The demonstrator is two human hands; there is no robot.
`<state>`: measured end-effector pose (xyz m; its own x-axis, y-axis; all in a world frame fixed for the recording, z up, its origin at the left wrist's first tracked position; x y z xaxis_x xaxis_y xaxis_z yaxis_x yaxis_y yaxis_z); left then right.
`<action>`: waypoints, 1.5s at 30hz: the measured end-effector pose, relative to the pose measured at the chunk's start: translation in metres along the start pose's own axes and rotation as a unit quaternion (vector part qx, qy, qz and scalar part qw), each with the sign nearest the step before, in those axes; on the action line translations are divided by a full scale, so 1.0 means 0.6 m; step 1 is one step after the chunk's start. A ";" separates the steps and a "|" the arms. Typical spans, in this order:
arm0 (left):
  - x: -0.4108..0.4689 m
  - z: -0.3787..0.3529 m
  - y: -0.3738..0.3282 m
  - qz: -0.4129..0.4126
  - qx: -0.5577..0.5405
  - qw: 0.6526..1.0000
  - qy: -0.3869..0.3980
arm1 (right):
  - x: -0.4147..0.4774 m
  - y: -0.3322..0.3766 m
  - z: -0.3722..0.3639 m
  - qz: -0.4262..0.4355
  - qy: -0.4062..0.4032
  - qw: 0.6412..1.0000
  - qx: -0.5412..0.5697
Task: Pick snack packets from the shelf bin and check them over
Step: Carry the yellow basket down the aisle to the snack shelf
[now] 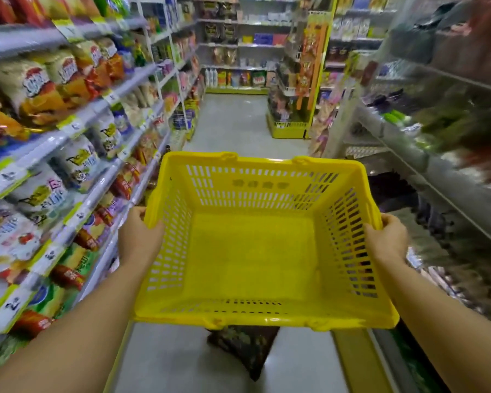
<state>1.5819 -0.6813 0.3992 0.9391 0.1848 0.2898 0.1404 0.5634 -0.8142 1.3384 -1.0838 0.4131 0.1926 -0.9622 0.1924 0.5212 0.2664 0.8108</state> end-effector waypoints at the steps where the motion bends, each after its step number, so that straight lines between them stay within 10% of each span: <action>1: 0.023 -0.026 -0.005 -0.002 0.001 1.000 0.008 | 0.018 0.005 -0.021 -0.005 0.001 1.000 -0.005; 30: 0.346 -0.699 -0.164 0.053 0.088 0.995 0.015 | 0.669 0.065 -0.474 -0.028 0.047 0.995 -0.078; 45: 0.511 -1.107 0.171 0.030 0.140 0.982 0.122 | 0.658 -0.235 -0.942 -0.089 0.017 0.986 -0.139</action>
<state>2.0924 -1.1017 0.0703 0.9951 0.0447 0.0880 0.0229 0.7633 -0.6457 1.8106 -1.4696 0.0624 0.1031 -0.9939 0.0393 0.7555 0.1040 0.6468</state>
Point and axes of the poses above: each hand's wrist, its own x-axis towards the middle knuckle, its own z-axis out of the back of the hand, y = z × x, the point moved 5 cm from there along x, towards the middle knuckle, and after that the axes turned 10 degrees about -y, right-handed, at the moved point
